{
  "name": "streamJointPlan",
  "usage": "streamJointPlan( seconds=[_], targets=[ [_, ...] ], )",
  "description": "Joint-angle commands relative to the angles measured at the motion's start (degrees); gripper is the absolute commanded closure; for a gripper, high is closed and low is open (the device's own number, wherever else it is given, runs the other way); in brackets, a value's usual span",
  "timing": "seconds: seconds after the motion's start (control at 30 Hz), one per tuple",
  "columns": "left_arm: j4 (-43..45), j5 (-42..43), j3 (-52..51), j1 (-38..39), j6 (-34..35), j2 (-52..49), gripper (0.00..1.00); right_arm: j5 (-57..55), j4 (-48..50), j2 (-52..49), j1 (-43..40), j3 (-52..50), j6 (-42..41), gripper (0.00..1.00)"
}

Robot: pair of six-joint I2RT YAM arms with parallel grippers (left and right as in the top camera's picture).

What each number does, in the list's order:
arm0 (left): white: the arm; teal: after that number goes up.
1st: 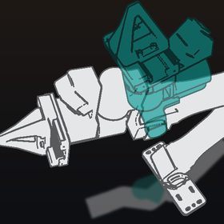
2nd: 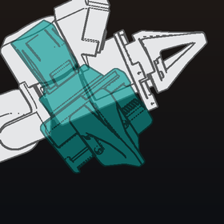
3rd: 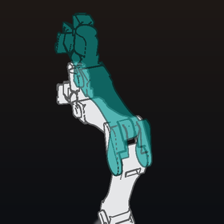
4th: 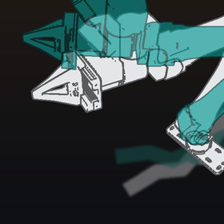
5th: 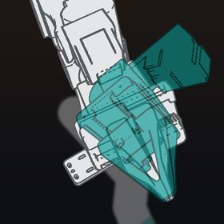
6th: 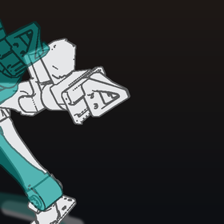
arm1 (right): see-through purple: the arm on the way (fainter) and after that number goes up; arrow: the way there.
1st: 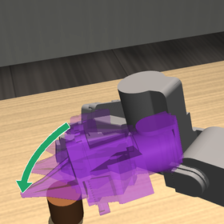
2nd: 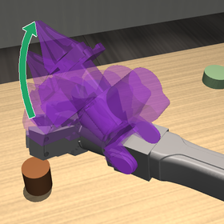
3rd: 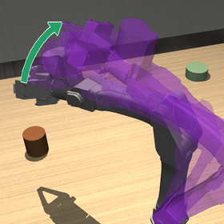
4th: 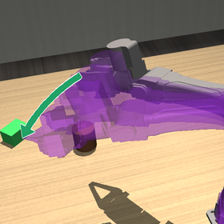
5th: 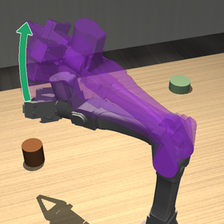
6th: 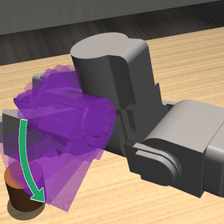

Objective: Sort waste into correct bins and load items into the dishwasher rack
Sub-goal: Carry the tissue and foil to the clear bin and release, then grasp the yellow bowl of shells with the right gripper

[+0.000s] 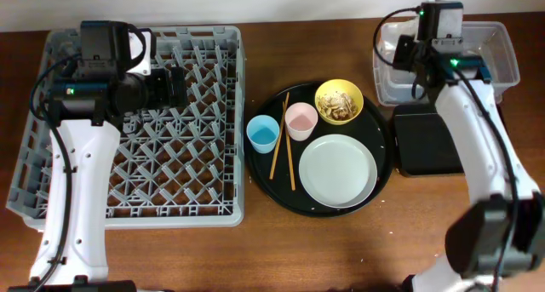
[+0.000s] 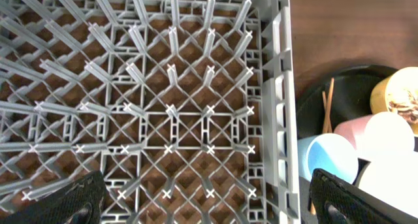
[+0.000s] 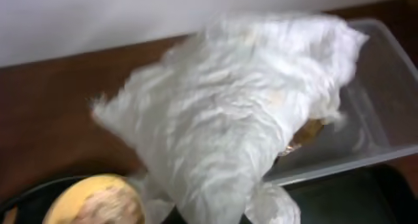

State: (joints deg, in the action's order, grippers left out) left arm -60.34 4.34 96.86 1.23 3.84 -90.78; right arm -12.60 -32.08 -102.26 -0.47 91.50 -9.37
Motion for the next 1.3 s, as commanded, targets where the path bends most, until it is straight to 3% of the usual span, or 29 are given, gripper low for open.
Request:
streamJointPlan(
  seconds=[0.0,0.03,0.07,0.1,0.13,0.23,0.3,0.33,0.4,0.43,0.53,0.77,0.87,1.0,1.13,1.27],
  targets=[
    [0.0,0.4,0.7,0.1,-0.9,-0.2,0.01,-1.4,6.5,-10.6,-4.3,-0.1,-2.1,0.94],
    [0.0,0.4,0.7,0.1,-0.9,-0.2,0.01,-0.7,7.5,-12.0,-5.2,-0.1,-2.1,0.85],
    [0.0,0.4,0.7,0.1,-0.9,-0.2,0.01,0.2,8.3,-12.3,-6.0,0.0,-2.1,0.66],
    [0.0,0.4,0.7,0.1,-0.9,-0.2,0.01,1.1,7.7,-11.7,-6.5,1.3,-2.0,0.17],
    [0.0,0.4,0.7,0.1,-0.9,-0.2,0.01,3.0,4.7,-10.7,-6.8,4.2,-2.0,0.02],
    [0.0,0.4,0.7,0.1,-0.9,-0.2,0.01,13.3,-12.5,-7.2,-6.6,19.6,-2.0,0.01],
    [0.0,0.4,0.7,0.1,-0.9,-0.2,0.01,29.3,-26.3,-5.7,-6.3,28.6,-1.5,0.04],
    [0.0,0.4,0.7,0.1,-0.9,-0.2,0.01,32.1,-30.6,-5.4,-4.6,29.1,-1.4,0.14],
    [0.0,0.4,0.7,0.1,-0.9,-0.2,0.01,29.4,-36.2,-5.7,-0.4,28.4,-2.2,0.32],
    [0.0,0.4,0.7,0.1,-0.9,-0.2,0.01,23.3,-38.3,-6.3,3.3,27.4,-6.7,0.34],
    [0.0,0.4,0.7,0.1,-0.9,-0.2,0.01,9.1,-36.9,-8.9,11.1,23.4,-14.3,0.34],
    [0.0,0.4,0.7,0.1,-0.9,-0.2,0.01,9.1,-19.6,-25.7,17.8,21.5,-14.3,0.38],
    [0.0,0.4,0.7,0.1,-0.9,-0.2,0.01,9.3,-18.5,-30.0,18.3,21.5,-14.3,0.43],
    [0.0,0.4,0.7,0.1,-0.9,-0.2,0.01,9.3,-19.0,-32.3,18.9,21.5,-14.3,0.61],
    [0.0,0.4,0.7,0.1,-0.9,-0.2,0.01,9.0,-22.3,-32.5,18.8,21.5,-14.3,0.88],
    [0.0,0.4,0.7,0.1,-0.9,-0.2,0.01,8.9,-26.0,-32.5,18.4,21.6,-13.8,0.96]
  ],
)
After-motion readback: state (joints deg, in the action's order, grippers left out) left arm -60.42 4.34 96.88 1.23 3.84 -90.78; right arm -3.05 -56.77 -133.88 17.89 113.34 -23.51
